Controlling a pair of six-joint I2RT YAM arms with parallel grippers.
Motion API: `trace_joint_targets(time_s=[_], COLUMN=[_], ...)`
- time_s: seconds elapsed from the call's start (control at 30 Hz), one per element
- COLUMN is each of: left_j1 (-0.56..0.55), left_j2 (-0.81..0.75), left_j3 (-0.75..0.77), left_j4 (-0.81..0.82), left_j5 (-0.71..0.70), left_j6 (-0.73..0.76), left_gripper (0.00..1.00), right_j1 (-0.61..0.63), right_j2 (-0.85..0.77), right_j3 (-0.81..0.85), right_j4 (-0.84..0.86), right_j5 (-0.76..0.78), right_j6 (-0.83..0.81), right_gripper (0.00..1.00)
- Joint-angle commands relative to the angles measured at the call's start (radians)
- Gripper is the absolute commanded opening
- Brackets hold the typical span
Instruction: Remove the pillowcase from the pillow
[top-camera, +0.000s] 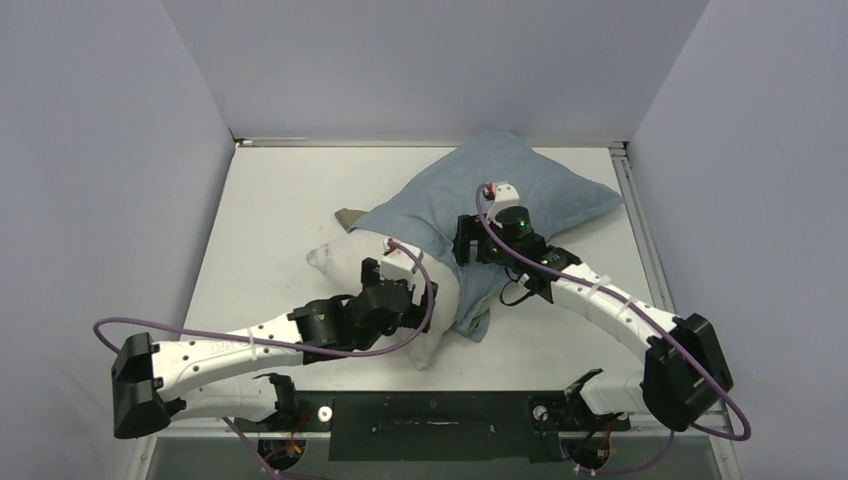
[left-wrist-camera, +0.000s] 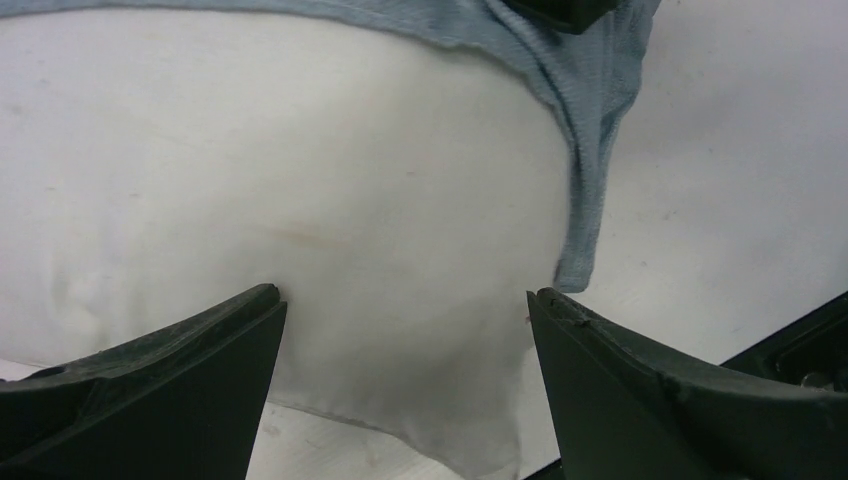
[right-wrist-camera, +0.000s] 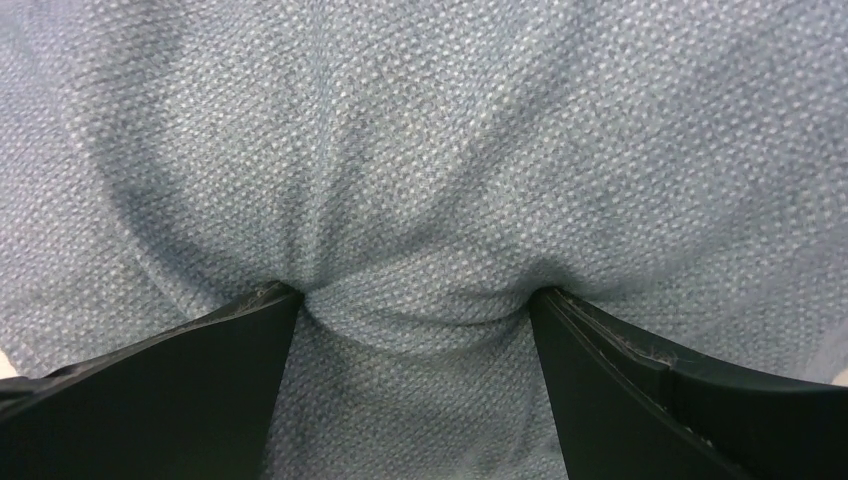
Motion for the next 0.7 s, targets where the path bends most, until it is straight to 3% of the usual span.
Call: trace_joint_targets(time_s=[0.0, 0.47, 0.53, 0.67], left_j1=[-0.015, 0.002, 0.007, 0.02], left_j2=[0.106, 0.413, 0.424, 0.416], left_j3=[0.12, 0.231, 0.223, 0.212], left_j4=[0.005, -0.093, -0.081, -0.049], left_j5=[-0.062, -0.095, -0.085, -0.053], left_j6=[0.072, 0.093, 0.094, 0.101], left_gripper=[0.96, 0.97, 0.86, 0.42], right_j1=[-0.016, -0.02, -0.02, -0.019], right_j2=[0.076, -0.32, -0.36, -0.389], right_j3=[0.088, -0.135, -0.172, -0.249], right_j4=[0.104, -0.067, -0.104, -0.1], right_j5=[-0.053, -0.057, -0.076, -0.157], right_j6=[-0.021, 0.087, 0.101, 0.123], right_gripper=[0.9, 0.9, 0.9, 0.9])
